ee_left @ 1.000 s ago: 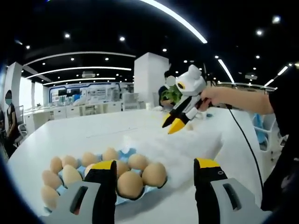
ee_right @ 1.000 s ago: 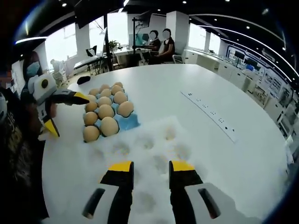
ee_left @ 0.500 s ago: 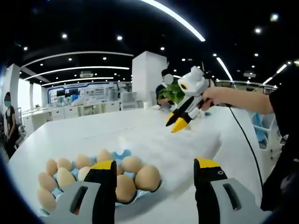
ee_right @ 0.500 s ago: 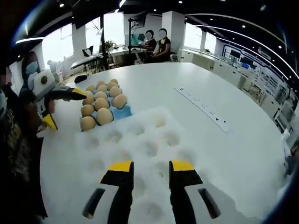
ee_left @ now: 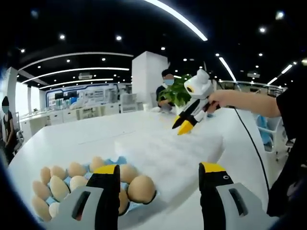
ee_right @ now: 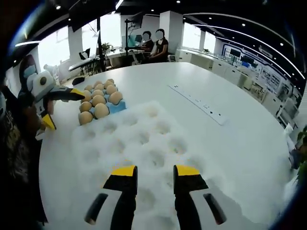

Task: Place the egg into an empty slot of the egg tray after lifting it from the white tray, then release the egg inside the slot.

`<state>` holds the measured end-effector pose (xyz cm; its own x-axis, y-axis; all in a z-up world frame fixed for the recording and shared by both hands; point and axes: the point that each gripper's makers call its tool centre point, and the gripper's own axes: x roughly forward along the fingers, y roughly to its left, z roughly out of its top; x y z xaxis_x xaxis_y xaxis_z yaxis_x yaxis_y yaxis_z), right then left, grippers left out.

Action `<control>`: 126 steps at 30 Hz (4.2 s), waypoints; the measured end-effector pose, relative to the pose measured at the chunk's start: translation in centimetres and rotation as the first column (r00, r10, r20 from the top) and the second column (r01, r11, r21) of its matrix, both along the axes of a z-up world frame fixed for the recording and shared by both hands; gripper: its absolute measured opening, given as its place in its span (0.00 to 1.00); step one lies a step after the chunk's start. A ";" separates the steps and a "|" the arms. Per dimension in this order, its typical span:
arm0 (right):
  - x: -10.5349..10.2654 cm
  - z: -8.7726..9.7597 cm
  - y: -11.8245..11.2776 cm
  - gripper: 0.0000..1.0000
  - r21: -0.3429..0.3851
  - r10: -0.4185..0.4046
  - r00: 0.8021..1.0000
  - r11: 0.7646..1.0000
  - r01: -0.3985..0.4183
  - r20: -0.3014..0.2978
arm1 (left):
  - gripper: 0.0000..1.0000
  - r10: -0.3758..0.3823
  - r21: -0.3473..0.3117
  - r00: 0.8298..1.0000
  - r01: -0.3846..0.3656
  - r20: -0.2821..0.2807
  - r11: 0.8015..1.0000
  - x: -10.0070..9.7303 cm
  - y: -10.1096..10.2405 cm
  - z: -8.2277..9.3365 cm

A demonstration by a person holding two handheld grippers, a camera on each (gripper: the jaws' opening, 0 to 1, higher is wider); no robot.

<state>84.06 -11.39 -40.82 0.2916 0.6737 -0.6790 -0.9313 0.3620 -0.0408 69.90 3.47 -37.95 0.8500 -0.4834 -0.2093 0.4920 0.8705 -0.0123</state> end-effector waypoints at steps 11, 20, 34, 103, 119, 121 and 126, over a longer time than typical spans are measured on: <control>1.0 -0.4 -2.9 0.31 -0.019 -0.061 0.998 0.998 0.061 0.016 | 0.68 -0.021 0.010 1.000 0.021 -0.006 1.000 0.7 -0.2 0.1; 2.4 -0.3 -5.0 0.31 -0.010 -0.097 0.995 0.995 0.097 0.017 | 0.68 -0.029 0.021 1.000 0.029 -0.010 0.999 1.1 -0.3 0.0; 2.5 -2.3 -6.6 0.32 0.023 -0.169 0.985 0.985 0.169 -0.033 | 0.68 -0.050 0.028 0.998 0.051 -0.032 0.998 0.5 -2.2 -0.9; 2.7 0.4 -6.2 0.26 -0.001 -0.180 0.982 0.984 0.180 0.060 | 0.68 -0.085 0.004 0.996 0.085 -0.028 0.996 -0.1 -2.7 -1.4; 1.7 2.9 -4.0 0.26 0.017 -0.148 0.987 0.989 0.148 0.068 | 0.68 -0.079 -0.010 0.997 0.078 -0.024 0.997 -0.4 -2.2 -1.2; 2.2 3.1 -4.4 0.26 -0.014 -0.127 0.987 0.992 0.129 0.096 | 0.68 -0.073 -0.012 0.997 0.073 -0.023 0.997 -0.5 -2.0 -1.2; 1.8 3.4 -3.6 0.26 0.011 -0.125 0.987 0.992 0.124 0.097 | 0.68 -0.071 -0.009 0.997 0.071 -0.027 0.997 -0.6 -1.8 -1.2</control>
<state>85.82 -14.99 -37.41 0.4378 0.6315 -0.6399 -0.8706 0.4754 -0.1265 69.34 1.72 -39.15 0.8078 -0.5439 -0.2273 0.5517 0.8334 -0.0335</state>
